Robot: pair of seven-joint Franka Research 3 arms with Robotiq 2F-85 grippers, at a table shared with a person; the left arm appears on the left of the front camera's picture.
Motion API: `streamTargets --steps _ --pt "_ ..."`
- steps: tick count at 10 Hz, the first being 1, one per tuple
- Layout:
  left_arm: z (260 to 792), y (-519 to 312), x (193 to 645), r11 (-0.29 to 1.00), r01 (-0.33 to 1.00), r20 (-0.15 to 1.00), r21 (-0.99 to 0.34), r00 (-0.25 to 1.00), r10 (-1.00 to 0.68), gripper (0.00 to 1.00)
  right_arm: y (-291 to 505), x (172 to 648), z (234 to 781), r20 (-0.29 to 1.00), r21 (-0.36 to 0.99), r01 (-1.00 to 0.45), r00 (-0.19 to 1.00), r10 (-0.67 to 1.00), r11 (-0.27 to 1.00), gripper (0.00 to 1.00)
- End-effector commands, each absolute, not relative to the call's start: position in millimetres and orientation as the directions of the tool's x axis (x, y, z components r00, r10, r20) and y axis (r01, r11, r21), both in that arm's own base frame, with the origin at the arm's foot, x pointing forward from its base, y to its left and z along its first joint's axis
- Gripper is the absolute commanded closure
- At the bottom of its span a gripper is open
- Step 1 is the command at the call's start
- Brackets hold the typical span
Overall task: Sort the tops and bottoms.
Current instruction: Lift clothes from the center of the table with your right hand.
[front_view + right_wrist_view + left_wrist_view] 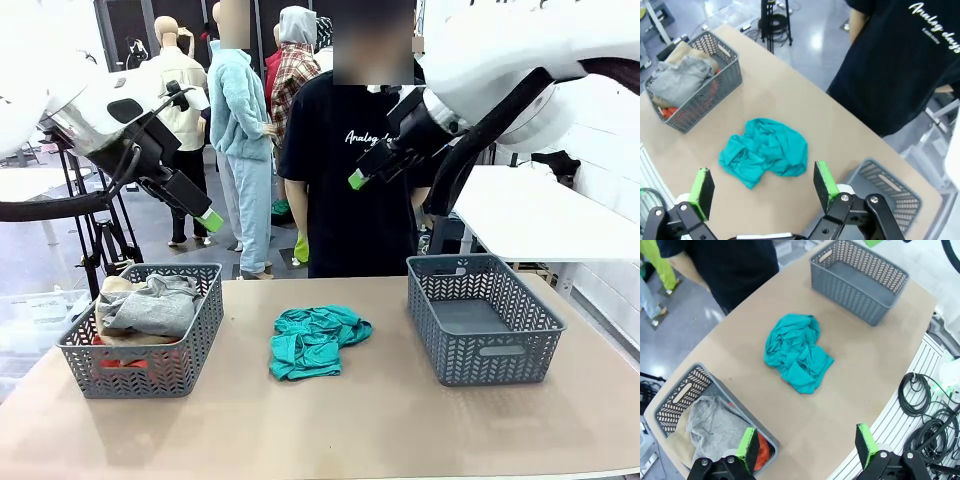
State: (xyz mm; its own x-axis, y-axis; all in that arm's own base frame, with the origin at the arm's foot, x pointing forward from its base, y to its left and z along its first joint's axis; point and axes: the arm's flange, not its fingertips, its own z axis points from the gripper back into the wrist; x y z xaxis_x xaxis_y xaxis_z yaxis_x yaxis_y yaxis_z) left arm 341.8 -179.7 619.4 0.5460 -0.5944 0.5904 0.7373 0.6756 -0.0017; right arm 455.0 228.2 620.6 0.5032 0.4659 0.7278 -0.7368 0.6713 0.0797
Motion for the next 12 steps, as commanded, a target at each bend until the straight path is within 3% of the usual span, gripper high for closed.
streamTargets --steps 1,4,8,12 --pt "619.9 -178.4 341.6 0.679 0.734 0.593 -0.006 0.55 -0.589 0.0 214.4 439.7 628.5 0.758 0.056 -0.725 0.479 0.444 0.686 0.0" --pt "619.9 -178.4 341.6 0.679 0.734 0.593 -0.006 0.55 -0.589 0.0 225.2 443.5 627.5 0.687 0.04 -0.712 0.529 0.498 0.701 0.0" --pt "619.9 -178.4 341.6 0.679 0.734 0.593 -0.006 0.55 -0.589 0.0 292.7 531.3 562.0 0.502 0.091 -0.77 0.584 0.638 0.632 0.0" --pt "619.9 -178.4 341.6 0.679 0.734 0.593 -0.006 0.55 -0.589 0.0 354.9 592.0 481.7 0.413 0.117 -0.839 0.527 0.743 0.531 0.0"
